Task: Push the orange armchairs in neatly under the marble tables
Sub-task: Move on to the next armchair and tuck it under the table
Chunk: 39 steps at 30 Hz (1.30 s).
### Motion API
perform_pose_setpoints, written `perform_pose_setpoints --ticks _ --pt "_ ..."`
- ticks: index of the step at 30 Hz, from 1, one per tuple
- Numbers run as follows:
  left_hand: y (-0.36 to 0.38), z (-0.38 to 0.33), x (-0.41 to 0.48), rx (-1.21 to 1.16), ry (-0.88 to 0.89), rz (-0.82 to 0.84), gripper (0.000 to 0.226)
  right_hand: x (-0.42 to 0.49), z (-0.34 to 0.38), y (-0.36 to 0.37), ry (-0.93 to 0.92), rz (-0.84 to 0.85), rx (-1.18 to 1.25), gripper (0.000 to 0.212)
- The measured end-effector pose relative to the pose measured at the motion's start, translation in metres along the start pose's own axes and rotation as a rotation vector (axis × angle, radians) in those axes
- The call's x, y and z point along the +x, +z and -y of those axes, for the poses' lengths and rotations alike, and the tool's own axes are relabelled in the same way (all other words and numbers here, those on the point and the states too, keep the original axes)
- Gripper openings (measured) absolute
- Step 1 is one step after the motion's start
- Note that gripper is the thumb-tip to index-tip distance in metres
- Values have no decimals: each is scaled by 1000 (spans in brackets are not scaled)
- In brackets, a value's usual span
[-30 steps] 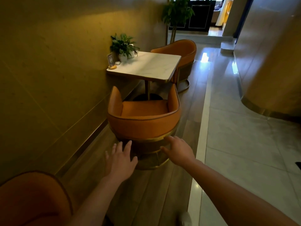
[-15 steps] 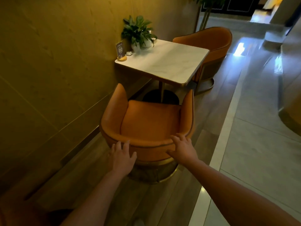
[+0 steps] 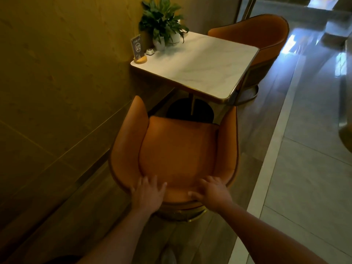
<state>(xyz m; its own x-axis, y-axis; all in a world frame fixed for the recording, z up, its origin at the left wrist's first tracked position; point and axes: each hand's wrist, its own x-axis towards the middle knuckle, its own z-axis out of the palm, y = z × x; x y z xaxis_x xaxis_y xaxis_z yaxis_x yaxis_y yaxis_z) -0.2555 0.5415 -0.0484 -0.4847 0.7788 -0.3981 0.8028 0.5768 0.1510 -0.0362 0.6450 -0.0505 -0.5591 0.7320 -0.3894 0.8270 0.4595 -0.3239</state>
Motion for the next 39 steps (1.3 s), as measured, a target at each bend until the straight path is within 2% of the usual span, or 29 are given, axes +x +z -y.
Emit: perform_pose_setpoints --ticks 4,9,18,25,32,39 --pt "18 -7 5 21 -49 29 69 9 -29 17 -105 42 -17 93" --pt "27 -15 6 28 -154 -75 64 19 -45 25 -295 54 -82 106" --pt "28 -19 11 15 -215 -115 59 36 -45 35 -334 -12 -71 112" --pt "23 -6 26 40 -216 -161 61 46 -30 30 -284 76 -120 122" --pt "14 26 61 38 -165 -232 57 71 -1 32 -254 45 -126 111" --pt "-8 58 101 72 -119 -252 62 97 43 40 -180 -159 -45 92"
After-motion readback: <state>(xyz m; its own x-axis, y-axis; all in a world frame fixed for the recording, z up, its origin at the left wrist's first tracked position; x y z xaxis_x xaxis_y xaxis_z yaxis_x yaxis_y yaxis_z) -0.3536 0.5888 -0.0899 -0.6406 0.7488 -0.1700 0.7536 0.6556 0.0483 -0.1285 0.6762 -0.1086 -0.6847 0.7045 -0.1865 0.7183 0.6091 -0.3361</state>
